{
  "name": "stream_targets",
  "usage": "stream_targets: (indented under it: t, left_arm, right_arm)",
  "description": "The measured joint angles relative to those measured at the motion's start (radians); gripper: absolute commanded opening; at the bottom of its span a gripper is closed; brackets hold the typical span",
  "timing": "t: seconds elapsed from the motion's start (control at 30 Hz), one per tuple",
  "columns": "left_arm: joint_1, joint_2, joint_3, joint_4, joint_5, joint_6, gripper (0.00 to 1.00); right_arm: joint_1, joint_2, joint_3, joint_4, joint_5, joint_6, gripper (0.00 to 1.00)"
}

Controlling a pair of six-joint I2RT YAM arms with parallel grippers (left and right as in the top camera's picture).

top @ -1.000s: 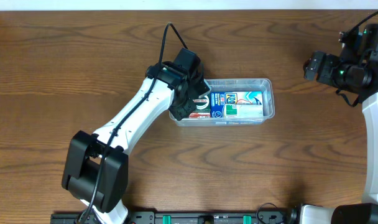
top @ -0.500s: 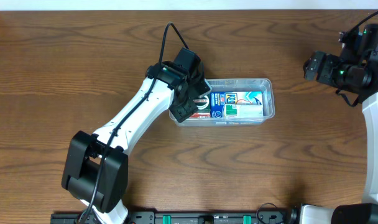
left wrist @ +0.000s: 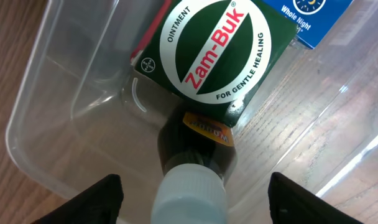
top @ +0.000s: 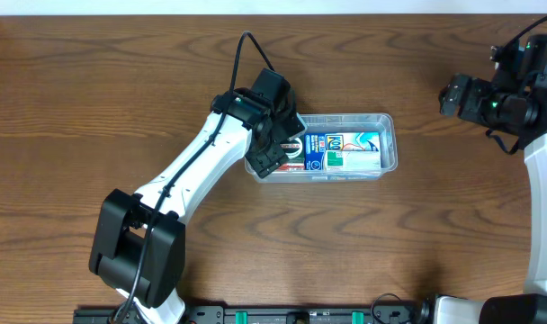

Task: Pack container
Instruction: 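Carry the brown bottle over the container and lower it inside, then release the bottle and pull the left gripper back toward the front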

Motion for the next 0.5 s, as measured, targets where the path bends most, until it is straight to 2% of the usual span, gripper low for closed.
stream_targets:
  t: [0.3,0.5]
  left_arm:
    - [0.0,-0.019,0.019,-0.002,0.0,0.015,0.91]
    - [0.0,-0.145,0.034,-0.003,0.0,0.015,0.97]
  right_arm:
    - [0.0,0.0,0.0,0.0,0.0,0.0,0.99]
    - [0.0,0.0,0.0,0.0,0.0,0.0,0.99]
